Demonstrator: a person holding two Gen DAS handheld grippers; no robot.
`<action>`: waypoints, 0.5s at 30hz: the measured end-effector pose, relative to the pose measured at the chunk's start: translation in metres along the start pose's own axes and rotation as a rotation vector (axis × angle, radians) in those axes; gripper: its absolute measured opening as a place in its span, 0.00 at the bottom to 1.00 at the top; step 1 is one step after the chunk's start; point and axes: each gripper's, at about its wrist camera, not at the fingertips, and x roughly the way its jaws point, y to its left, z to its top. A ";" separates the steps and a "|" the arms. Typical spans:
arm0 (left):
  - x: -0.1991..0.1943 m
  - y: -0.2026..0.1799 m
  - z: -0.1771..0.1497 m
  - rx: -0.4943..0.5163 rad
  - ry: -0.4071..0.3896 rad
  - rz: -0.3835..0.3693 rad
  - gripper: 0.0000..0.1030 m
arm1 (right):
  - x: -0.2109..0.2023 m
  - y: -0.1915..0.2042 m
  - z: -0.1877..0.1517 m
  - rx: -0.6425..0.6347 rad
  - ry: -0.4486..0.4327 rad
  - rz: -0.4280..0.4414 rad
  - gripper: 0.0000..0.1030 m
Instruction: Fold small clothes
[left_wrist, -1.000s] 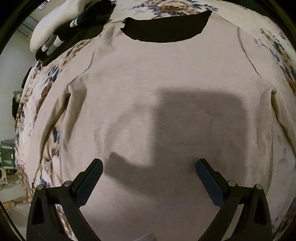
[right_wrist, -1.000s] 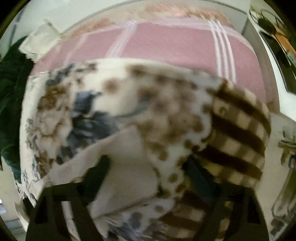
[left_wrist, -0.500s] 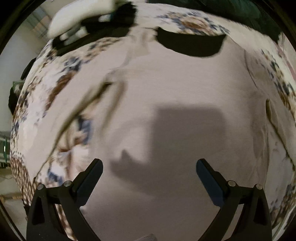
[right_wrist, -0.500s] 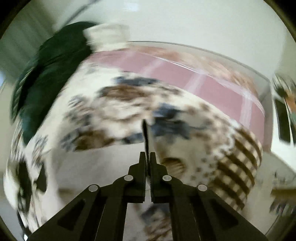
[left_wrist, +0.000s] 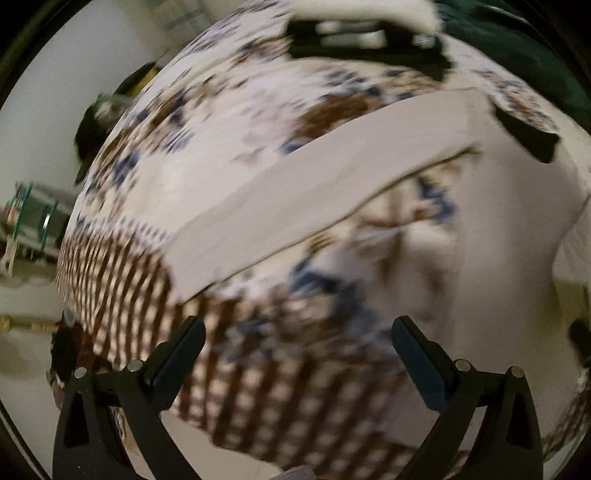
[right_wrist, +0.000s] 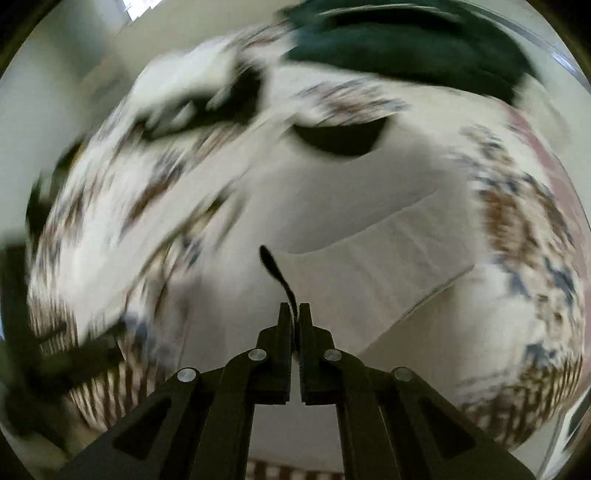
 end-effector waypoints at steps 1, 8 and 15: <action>0.006 0.011 -0.004 -0.017 0.013 0.006 1.00 | 0.008 0.015 -0.011 -0.044 0.016 -0.005 0.02; 0.025 0.054 -0.019 -0.070 0.034 0.034 1.00 | 0.048 0.089 -0.080 -0.264 0.119 -0.046 0.02; 0.034 0.087 -0.018 -0.156 0.061 0.014 1.00 | 0.061 0.096 -0.102 -0.275 0.232 -0.086 0.04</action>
